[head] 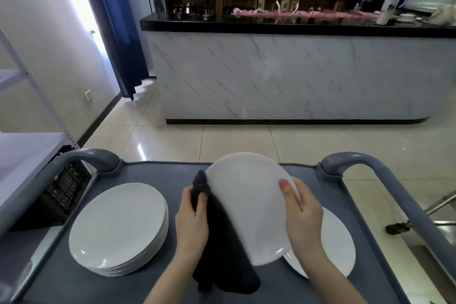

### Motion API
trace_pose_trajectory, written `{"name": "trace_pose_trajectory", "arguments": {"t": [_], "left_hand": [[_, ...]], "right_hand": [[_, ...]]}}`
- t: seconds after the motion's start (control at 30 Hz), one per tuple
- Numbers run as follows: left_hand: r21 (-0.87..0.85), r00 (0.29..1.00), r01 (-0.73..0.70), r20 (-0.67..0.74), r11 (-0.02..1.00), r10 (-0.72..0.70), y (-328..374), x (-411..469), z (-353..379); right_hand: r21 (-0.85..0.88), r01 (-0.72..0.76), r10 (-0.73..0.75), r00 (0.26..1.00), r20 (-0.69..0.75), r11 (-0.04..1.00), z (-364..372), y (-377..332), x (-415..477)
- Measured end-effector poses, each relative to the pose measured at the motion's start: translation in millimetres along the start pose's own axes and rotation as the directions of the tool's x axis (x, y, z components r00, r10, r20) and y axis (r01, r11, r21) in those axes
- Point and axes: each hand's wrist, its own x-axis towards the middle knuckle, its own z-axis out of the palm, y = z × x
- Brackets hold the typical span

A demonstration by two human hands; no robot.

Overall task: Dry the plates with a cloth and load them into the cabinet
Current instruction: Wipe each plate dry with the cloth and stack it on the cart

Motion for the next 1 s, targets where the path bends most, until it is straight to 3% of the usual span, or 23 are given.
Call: {"name": "trace_pose_trajectory", "arguments": {"t": [0.1,0.2,0.33,0.43,0.5,0.53,0.67,0.8,0.9,1.0], "left_hand": [[-0.044,0.989,0.120,-0.079,0.992,-0.123,-10,-17,12],[-0.052,0.995,0.090,-0.026,0.995,-0.091,-16,-13,9],[0.082,0.976,-0.164,0.160,0.983,0.150,2,4,-7],[0.222,0.862,-0.394,0.426,0.892,0.275,16,15,-9],[0.277,0.807,-0.482,0.510,0.831,0.298,20,17,-6],[0.278,0.813,-0.481,0.497,0.832,0.304,20,17,-4],[0.246,0.904,-0.352,0.339,0.903,0.260,14,23,-2],[0.096,0.992,-0.045,0.119,0.994,0.034,6,22,-3],[-0.069,0.991,0.127,0.054,0.989,-0.123,-7,7,9],[-0.191,0.979,0.205,0.020,0.960,-0.205,-13,-7,20]], "right_hand": [[0.068,-0.071,0.079,0.991,-0.109,0.995,9,4,-5],[0.000,-0.045,0.045,0.998,-0.041,0.999,2,6,-1],[-0.181,0.082,-0.039,0.972,0.232,0.980,-20,0,18],[-0.347,0.202,0.002,0.862,0.507,0.916,-19,-1,27],[-0.393,0.268,0.011,0.814,0.581,0.880,-13,0,28],[-0.380,0.266,0.004,0.815,0.580,0.886,-10,1,26],[-0.266,0.171,-0.041,0.900,0.433,0.949,-8,4,19],[-0.083,0.020,-0.013,0.996,0.084,0.996,-2,6,8],[0.056,-0.103,0.112,0.974,-0.195,0.993,13,6,3],[0.113,-0.136,0.161,0.953,-0.258,0.984,23,4,0]]}}
